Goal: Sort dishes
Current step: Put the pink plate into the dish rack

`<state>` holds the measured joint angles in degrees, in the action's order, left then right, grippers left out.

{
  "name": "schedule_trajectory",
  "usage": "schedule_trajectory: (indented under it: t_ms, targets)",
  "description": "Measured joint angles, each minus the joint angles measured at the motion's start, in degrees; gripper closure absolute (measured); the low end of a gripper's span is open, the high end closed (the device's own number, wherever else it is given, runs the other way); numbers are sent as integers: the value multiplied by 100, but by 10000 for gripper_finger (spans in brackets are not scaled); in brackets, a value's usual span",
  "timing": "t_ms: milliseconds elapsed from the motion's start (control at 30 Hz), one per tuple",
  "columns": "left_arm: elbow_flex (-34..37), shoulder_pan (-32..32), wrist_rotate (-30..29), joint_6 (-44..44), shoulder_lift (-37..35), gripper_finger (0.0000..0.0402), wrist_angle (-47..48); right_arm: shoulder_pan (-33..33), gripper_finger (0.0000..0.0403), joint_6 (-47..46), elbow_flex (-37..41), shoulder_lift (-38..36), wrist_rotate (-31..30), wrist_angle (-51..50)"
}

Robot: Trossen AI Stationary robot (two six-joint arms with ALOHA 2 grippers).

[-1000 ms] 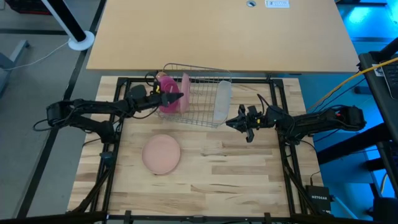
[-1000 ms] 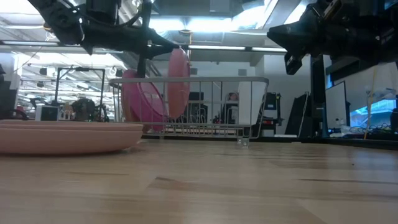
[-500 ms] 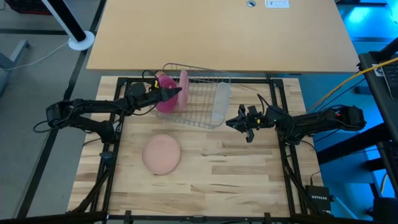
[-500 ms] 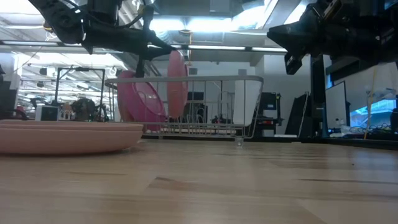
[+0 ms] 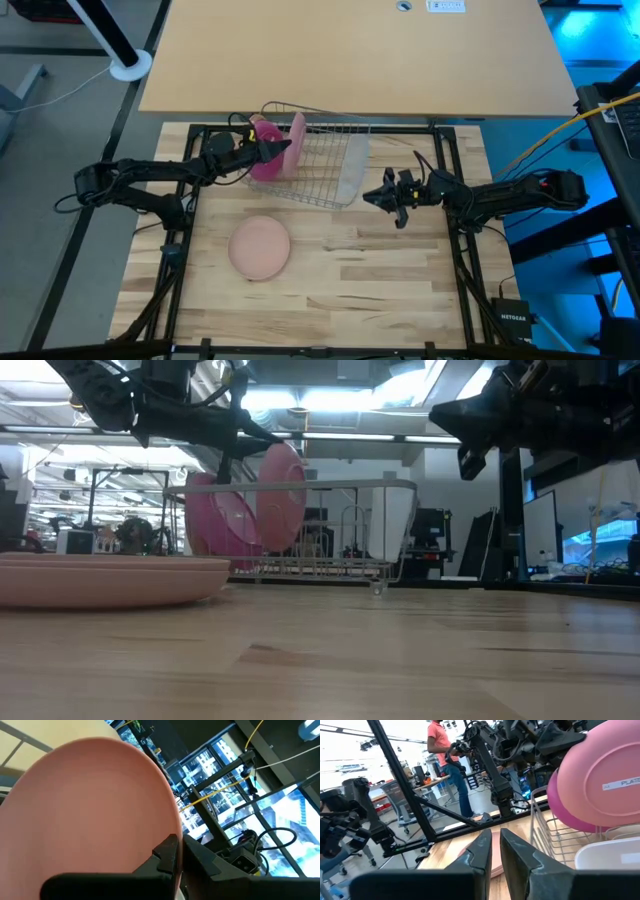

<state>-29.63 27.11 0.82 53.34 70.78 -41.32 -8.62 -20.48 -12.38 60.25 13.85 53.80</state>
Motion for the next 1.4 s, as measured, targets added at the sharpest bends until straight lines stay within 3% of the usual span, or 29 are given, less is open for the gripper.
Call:
schedule_trajectory:
  t_ms: [267, 667, 1000, 1400]
  targets:
    - [2, 0, 4, -44, 0, 384, -3, 0, 358, 2, 0, 0, -177, -2]
    - [7, 0, 16, -800, -7, 384, -8, 0, 358, 2, 0, 0, -132, -186]
    - [13, 11, 24, -2797, -9, 384, 105, 0, 358, 1, 0, 0, -132, -222]
    - [13, 0, 115, -2601, -73, 385, -6, -1, 358, 0, 0, 2, -134, -304]
